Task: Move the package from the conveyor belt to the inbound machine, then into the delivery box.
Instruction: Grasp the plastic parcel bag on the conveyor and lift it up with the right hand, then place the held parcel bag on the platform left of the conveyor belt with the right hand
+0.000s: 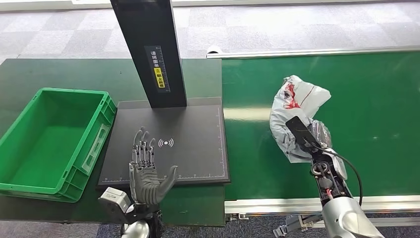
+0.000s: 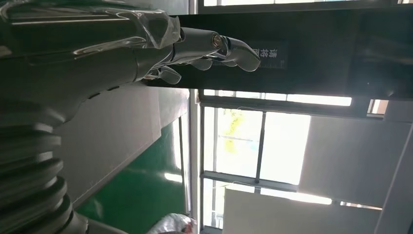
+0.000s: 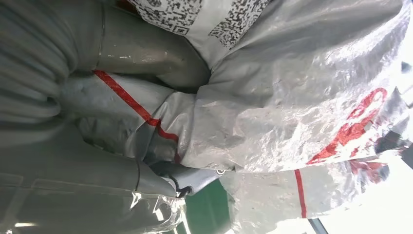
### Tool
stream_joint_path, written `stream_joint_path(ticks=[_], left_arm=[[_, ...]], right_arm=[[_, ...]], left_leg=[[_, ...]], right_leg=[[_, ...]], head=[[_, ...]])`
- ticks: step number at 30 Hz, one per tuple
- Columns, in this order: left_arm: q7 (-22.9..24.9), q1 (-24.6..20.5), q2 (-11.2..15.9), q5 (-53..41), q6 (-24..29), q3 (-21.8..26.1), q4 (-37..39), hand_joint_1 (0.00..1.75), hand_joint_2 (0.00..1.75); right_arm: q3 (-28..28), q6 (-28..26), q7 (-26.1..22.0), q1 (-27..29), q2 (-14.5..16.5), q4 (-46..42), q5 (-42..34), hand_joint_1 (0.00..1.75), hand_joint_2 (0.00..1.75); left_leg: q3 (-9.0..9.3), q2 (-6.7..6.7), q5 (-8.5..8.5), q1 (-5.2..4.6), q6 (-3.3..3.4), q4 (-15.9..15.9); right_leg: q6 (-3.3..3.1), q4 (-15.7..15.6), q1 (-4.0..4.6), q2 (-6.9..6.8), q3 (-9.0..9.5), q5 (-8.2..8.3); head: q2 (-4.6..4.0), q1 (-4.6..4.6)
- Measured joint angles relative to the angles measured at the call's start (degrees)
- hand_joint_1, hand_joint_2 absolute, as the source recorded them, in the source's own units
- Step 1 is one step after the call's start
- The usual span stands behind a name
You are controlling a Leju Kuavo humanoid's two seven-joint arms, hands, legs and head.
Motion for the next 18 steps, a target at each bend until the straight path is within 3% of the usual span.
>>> stream_joint_path(ticks=[2,8,18], left_arm=[[0.01,0.37,0.04,-0.46,0.67,0.53,-0.99,0.0,1.75],[0.01,0.68,0.41,-1.17,1.27,1.96,-3.27,0.0,1.75],[-0.01,0.87,0.5,-1.54,1.37,2.69,-4.4,0.0,1.75]], right_arm=[[0.46,-0.99,-1.15,1.19,0.59,-6.91,-1.95,1.75,1.75],[4.06,1.72,1.83,5.61,1.53,-25.26,-5.03,1.75,1.75],[6.04,1.98,1.56,7.78,1.9,-33.4,-5.75,1.75,1.75]], left_leg=[[-0.04,-0.01,0.0,-0.01,0.0,0.0],[-0.1,0.0,-0.02,0.0,-0.01,0.0],[-0.11,-0.02,-0.01,-0.01,0.0,0.0]], right_leg=[[0.0,0.0,0.0,-0.02,-0.05,-0.01],[0.01,-0.01,0.0,-0.02,-0.13,-0.02],[0.01,0.0,0.0,-0.03,-0.12,-0.01]], head=[[0.0,0.0],[0.0,0.0],[0.0,0.01]])
